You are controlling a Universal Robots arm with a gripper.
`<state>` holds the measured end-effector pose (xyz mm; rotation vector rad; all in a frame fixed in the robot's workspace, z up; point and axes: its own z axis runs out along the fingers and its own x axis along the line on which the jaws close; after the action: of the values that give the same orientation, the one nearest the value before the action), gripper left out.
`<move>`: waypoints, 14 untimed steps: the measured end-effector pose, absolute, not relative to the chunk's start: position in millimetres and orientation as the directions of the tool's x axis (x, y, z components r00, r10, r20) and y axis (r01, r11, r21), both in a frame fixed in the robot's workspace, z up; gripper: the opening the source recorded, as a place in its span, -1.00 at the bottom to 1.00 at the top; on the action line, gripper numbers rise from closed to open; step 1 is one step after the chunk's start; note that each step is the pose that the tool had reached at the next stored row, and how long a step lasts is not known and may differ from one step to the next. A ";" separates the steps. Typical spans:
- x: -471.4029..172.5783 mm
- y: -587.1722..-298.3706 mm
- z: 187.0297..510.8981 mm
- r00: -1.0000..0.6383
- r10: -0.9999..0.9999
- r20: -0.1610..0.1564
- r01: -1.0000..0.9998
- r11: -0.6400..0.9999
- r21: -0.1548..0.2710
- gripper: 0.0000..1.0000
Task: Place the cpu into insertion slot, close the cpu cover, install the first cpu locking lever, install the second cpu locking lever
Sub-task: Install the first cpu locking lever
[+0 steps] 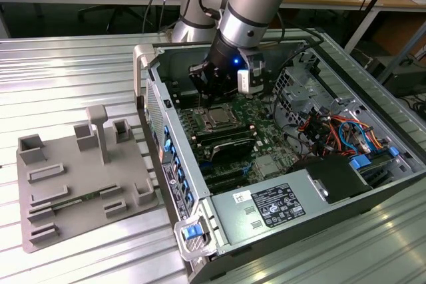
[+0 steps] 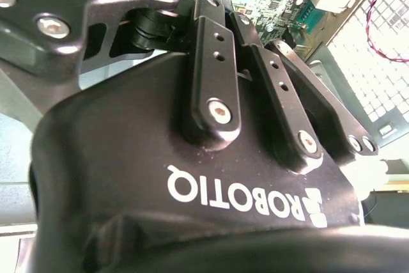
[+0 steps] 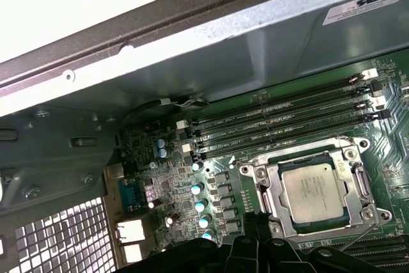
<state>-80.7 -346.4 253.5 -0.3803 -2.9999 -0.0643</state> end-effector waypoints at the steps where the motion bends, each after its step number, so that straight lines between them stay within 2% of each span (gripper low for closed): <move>1: -80.6 -346.4 253.7 -0.962 0.246 0.121 0.251 0.968 0.027 -0.79; 14: -80.9 -346.4 256.4 -0.962 0.246 0.121 0.251 0.968 0.027 -0.79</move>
<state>-80.9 -346.4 256.4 -0.3805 -2.9999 -0.0642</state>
